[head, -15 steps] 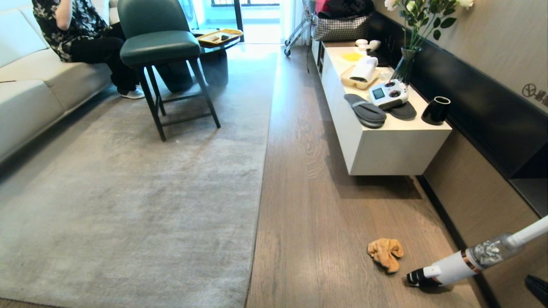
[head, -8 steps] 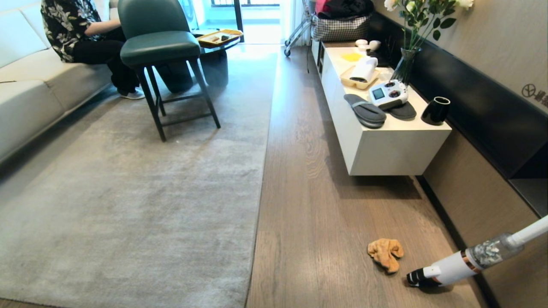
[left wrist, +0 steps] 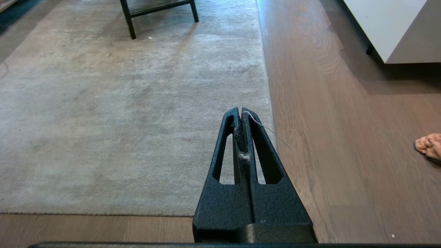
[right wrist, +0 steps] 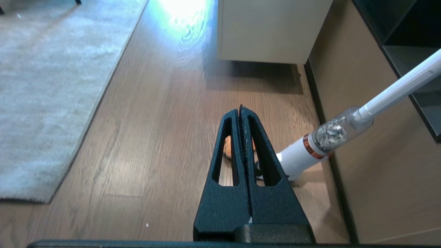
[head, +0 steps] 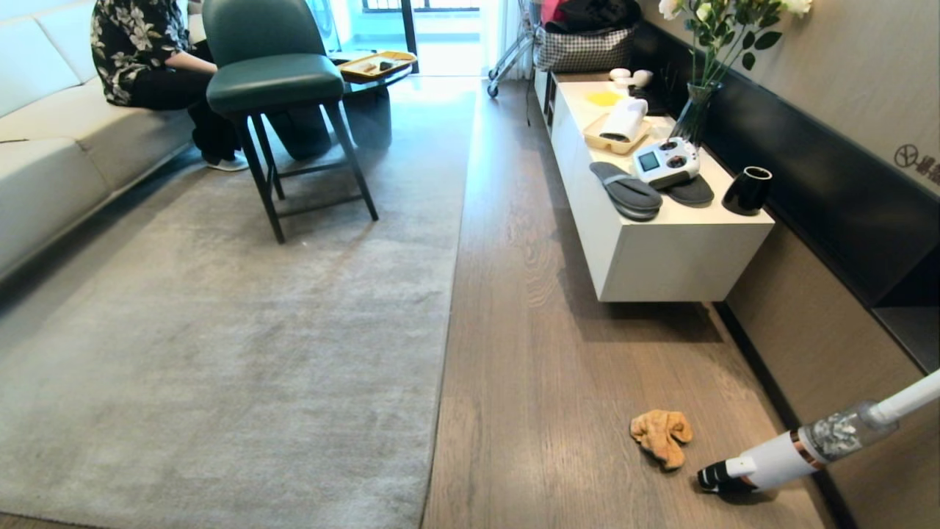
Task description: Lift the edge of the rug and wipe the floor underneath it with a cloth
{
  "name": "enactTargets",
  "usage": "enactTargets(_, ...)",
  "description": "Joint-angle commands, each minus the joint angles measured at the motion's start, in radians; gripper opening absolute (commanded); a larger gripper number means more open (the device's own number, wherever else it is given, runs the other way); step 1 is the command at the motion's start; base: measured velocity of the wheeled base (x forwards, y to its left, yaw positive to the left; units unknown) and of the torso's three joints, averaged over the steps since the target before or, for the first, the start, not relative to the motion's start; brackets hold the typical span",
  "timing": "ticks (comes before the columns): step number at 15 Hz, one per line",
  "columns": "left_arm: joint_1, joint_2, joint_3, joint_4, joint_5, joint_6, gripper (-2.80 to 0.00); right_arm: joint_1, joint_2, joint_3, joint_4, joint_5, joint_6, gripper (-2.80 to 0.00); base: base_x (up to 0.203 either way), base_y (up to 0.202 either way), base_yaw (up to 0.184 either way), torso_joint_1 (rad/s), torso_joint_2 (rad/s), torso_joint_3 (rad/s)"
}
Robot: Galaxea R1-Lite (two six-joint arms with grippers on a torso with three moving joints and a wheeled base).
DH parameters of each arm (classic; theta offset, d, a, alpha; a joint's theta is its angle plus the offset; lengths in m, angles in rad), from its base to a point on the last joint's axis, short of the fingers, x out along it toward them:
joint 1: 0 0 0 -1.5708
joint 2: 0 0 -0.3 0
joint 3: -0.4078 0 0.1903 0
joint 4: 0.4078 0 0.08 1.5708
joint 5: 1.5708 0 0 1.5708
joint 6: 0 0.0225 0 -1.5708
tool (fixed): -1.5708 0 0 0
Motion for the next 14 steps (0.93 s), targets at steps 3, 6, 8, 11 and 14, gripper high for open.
enactTargets(3,0.0,0.0,0.0,0.0,0.0,0.0,-2.8,0.0,-0.031,0.003,-0.001,0.001,0.004,-2.8,0.0,0.0,0.0,0.0,0.0,0.0)
enactTargets(6,0.001,0.0,0.0,0.0,0.0,0.0,-2.8,0.0,-0.031,0.003,-0.002,0.001,0.004,-2.8,0.0,0.0,0.0,0.0,0.0,0.0)
enactTargets(8,0.0,0.0,0.0,0.0,0.0,-0.001,-2.8,0.0,-0.031,0.003,-0.001,0.001,0.004,-2.8,0.0,0.0,0.0,0.0,0.0,0.0)
enactTargets(11,0.0,0.0,0.0,0.0,0.0,0.0,-2.8,0.0,-0.031,0.003,-0.001,0.002,0.003,-2.8,0.0,0.0,0.0,0.0,0.0,0.0)
enactTargets(14,0.0,0.0,0.0,0.0,0.0,0.0,-2.8,0.0,-0.031,0.003,-0.001,-0.001,0.011,-2.8,0.0,0.0,0.0,0.0,0.0,0.0)
